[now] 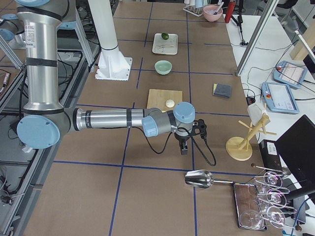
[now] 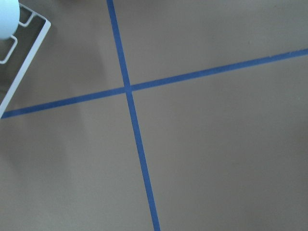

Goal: Put spoon and bun in bowl

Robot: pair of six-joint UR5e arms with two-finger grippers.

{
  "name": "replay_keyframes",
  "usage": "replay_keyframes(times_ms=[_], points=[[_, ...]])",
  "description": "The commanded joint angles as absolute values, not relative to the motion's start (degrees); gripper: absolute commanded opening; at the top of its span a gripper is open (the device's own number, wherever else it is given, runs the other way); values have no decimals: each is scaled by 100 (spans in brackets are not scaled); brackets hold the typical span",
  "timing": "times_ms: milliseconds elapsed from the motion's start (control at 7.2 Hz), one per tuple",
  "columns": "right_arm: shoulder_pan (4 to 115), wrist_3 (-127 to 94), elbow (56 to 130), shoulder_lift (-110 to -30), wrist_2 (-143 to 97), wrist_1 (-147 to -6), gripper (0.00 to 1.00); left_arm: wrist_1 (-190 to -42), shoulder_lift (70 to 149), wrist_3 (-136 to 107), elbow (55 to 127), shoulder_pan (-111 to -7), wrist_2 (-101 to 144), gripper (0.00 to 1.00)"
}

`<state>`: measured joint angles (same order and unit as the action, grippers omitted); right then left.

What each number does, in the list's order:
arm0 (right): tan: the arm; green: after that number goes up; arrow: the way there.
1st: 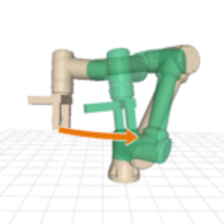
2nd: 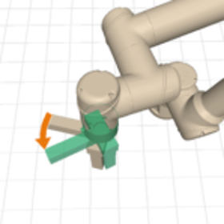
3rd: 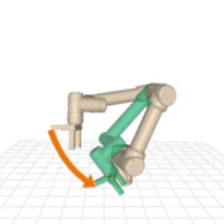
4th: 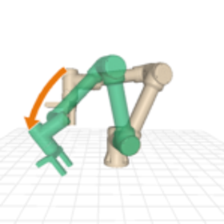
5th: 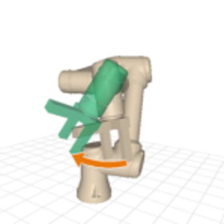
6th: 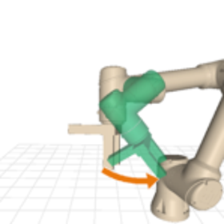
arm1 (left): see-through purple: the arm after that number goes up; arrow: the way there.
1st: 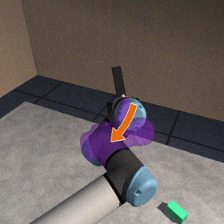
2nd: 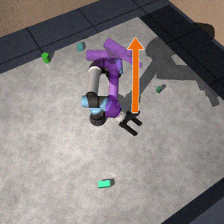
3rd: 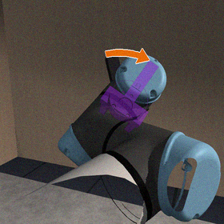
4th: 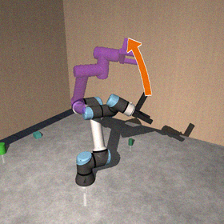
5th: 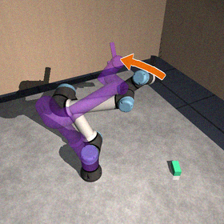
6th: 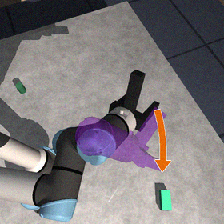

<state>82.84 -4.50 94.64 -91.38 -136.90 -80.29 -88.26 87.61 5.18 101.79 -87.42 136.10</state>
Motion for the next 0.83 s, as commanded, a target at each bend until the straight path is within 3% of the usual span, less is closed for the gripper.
replay_keyframes(times_ms=[0, 556, 694], points=[[8358, -88, 9483, -9184, -13728, -8227, 100, -8876, 8842, 553, 10353, -8860, 13545, 100], [8350, -88, 9492, -9263, -14437, -8052, 100, -9768, 9026, 571, 10293, -8150, 13710, 100], [8332, -105, 9475, -9385, -14458, -7537, 100, -10322, 8722, 571, 10353, -8113, 13972, 100]])
